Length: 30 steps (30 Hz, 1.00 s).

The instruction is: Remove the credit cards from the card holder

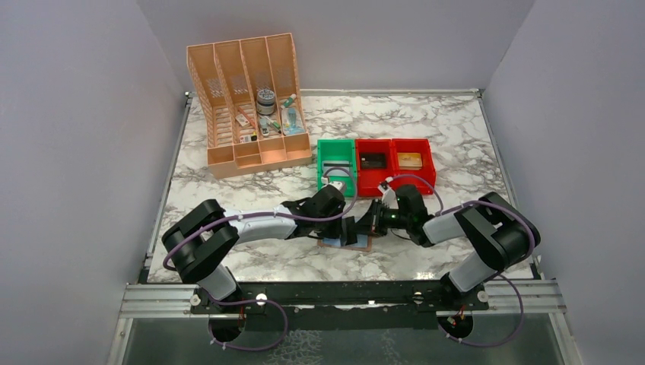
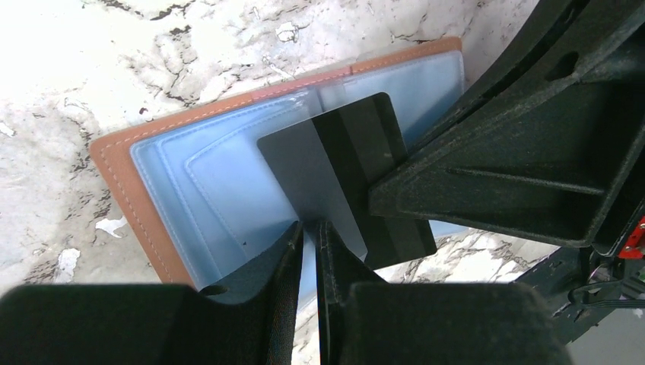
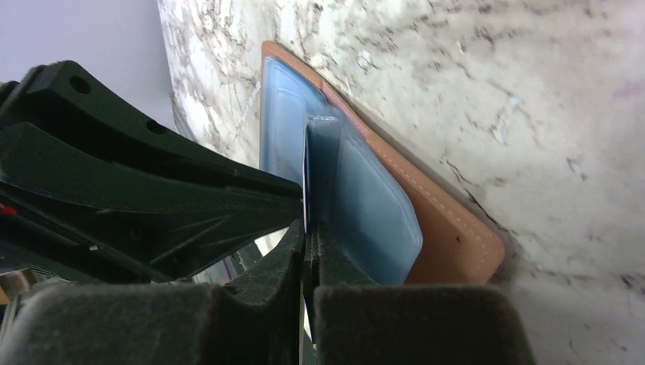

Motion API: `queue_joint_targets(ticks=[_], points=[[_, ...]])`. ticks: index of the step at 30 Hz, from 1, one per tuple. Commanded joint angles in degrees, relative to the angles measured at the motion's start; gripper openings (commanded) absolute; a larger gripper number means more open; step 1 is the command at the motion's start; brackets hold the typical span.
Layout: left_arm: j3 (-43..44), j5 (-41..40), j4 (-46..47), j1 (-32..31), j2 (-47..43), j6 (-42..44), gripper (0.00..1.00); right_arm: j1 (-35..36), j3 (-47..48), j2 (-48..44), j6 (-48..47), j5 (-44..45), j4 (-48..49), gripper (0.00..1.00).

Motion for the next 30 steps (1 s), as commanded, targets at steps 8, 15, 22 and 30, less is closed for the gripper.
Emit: queue_joint_targets(ticks=[8,15,22,30], points=[[0.18,-1.76,-2.97,-0.35,-0.49,1.57,0.16,0.32,-4.72,-3.36,1.67,1.7,0.46,0.09],[0.62,-0.54,-2.91,-0.46,0.33,2.04,0.16,0.32,-2.53,-3.8,1.61,3.6,-3.62,0.18],[0.5,-0.78,-3.07,-0.39,-0.01,2.34,0.16,0.23,-0.48,-1.96,1.87,3.18,-3.51,0.2],[0.5,-1.17,-3.14,-0.44,-0.04,2.1,0.16,0.21,-0.65,-0.83,1.82,1.57,-1.81,0.06]])
